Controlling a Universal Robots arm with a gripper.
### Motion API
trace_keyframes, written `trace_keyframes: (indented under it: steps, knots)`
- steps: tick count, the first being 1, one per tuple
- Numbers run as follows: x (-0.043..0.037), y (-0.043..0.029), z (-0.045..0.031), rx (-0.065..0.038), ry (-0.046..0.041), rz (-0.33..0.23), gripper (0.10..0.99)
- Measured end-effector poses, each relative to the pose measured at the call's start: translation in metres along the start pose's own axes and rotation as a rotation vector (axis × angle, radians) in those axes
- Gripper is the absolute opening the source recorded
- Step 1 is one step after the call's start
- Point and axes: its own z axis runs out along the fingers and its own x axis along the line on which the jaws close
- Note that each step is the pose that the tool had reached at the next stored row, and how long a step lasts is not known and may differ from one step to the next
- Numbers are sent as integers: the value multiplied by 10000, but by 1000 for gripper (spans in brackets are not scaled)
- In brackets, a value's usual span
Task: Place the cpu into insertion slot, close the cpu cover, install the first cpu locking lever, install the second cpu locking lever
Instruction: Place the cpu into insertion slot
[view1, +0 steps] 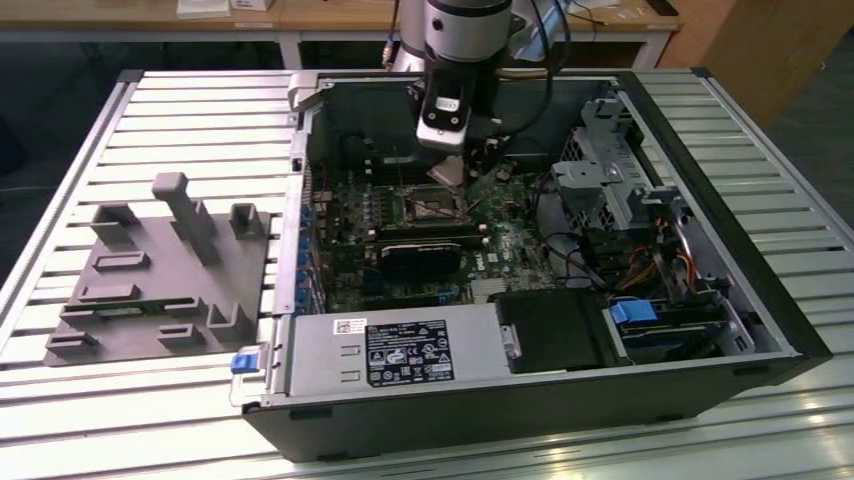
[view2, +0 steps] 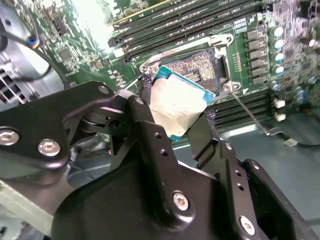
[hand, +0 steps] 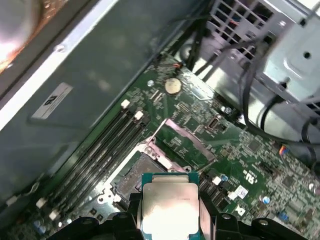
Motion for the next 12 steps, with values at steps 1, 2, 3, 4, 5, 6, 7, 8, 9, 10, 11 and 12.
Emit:
trace_keyframes:
  steps: [1, 2, 3, 4, 5, 6, 7, 8, 9, 10, 11, 12]
  knots:
    - [0, 0, 3, -3, -16, 191, 537]
    - [0, 0, 7, -5, -32, 369, 537]
    - [0, -1, 10, -7, -48, 548, 537]
    - [0, -1, 13, -10, -64, 733, 537]
    - [0, -1, 16, -12, -80, 912, 537]
    - [0, -2, 19, -14, -96, 1092, 537]
    - [0, -2, 22, -16, -112, 1270, 537]
    - [0, -2, 25, -18, -127, 1450, 537]
    - [0, -2, 28, -21, -144, 1639, 537]
    - [0, -3, 32, -23, -159, 1819, 537]
    - [-1, -3, 35, -25, -176, 1997, 537]
    - [-1, -3, 38, -28, -191, 2177, 537]
